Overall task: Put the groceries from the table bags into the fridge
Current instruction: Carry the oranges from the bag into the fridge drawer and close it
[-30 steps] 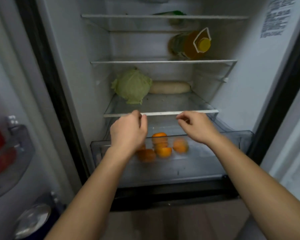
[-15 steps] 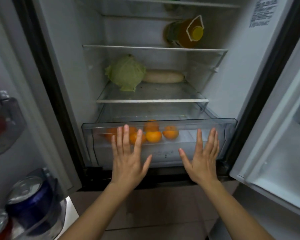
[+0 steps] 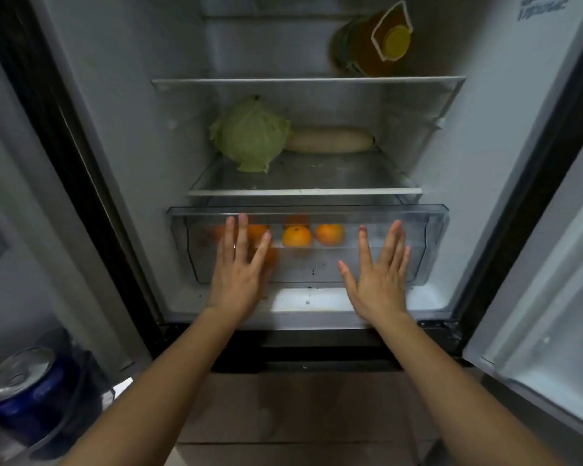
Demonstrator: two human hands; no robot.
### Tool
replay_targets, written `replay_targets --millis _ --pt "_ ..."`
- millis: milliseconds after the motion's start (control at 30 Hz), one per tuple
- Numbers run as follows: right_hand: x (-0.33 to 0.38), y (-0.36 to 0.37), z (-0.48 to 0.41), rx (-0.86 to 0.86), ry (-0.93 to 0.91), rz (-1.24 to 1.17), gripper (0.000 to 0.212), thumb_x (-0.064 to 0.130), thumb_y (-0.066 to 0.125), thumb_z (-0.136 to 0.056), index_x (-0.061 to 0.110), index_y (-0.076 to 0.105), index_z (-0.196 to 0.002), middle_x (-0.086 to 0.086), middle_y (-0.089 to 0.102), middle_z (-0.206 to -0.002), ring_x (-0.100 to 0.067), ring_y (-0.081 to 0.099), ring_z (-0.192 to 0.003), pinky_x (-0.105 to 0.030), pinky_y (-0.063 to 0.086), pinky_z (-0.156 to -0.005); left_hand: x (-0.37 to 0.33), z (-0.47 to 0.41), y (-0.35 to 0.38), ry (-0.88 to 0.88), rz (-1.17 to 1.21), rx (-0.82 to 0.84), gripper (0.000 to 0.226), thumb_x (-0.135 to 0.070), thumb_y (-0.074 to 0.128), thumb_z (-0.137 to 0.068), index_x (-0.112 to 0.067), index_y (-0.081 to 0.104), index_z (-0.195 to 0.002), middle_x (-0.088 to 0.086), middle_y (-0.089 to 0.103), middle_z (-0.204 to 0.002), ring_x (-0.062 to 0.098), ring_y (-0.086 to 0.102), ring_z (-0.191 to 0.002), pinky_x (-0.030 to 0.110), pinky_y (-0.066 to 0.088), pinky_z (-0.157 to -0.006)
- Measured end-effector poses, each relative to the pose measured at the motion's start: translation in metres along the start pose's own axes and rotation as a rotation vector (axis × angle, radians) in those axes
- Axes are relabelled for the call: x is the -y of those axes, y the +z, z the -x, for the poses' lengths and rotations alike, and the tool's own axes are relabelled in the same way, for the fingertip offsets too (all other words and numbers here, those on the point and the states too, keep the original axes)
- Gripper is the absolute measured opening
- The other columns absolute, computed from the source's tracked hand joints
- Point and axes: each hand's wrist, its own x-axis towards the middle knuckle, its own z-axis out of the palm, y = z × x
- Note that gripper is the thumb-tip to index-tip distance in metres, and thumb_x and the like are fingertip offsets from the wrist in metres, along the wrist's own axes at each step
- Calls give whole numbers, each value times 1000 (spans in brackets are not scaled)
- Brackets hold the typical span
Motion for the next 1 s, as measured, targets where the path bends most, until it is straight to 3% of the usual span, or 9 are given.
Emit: replay_targets --millis 67,200,433,633,733,800,867,1000 --pt "-3 4 -13 66 -19 -11 78 57 37 -101 26 0 -161 -21 -33 -160 -39 -24 -150 -55 -5 -123 1 -13 5 -19 8 73 68 -34 61 -95 -16 33 -154 26 -6 -163 46 -5 -150 62 29 -113" --pt "-12 24 -21 249 -44 0 73 61 27 -102 31 -5 -160 -13 -34 -161 -35 -25 -151 -54 1 -124 5 -12 24 -152 65 424 63 -52 31 -102 -28 15 -158 11 -36 -157 35 -27 -147 59 19 -119" --pt "-15 37 -20 241 -52 -5 76 68 23 -98 36 -10 -159 -7 -42 -157 -32 -31 -148 -52 -5 -123 0 -5 30 -198 73 447 66 -59 24 -100 -28 20 -157 4 -42 -151 32 -28 -147 55 12 -120" --pt "-13 28 -22 280 -47 -5 76 65 27 -99 33 -5 -160 -9 -40 -158 -33 -26 -150 -51 0 -123 3 -4 26 -199 80 463 63 -56 24 -100 -27 21 -157 5 -30 -161 30 -23 -149 56 15 -117" --pt "-10 11 -16 234 -42 -119 68 56 35 -102 25 17 -160 -11 -13 -168 -33 1 -155 -46 13 -123 -3 -2 9 -249 139 363 70 -54 15 -96 -17 39 -149 11 9 -166 30 8 -153 55 24 -117" --pt "-5 1 -5 191 -70 -187 63 50 41 -102 22 26 -157 -9 3 -168 -30 15 -153 -44 22 -121 -13 10 -8 -258 209 199 66 -49 22 -96 -11 51 -141 15 35 -157 33 30 -146 56 32 -113" --pt "2 -3 7 177 -103 -244 60 47 44 -102 21 31 -155 -8 12 -167 -28 22 -151 -42 27 -119 -23 34 -21 -243 233 33 52 -41 35 -98 -10 56 -135 17 42 -152 35 37 -141 56 35 -110" --pt "32 0 30 186 -136 -414 57 42 47 -102 19 34 -153 -7 18 -165 -27 28 -148 -43 33 -115 -39 92 -53 -308 227 -71 50 -41 41 -99 -14 51 -140 11 34 -157 28 29 -146 53 30 -115"
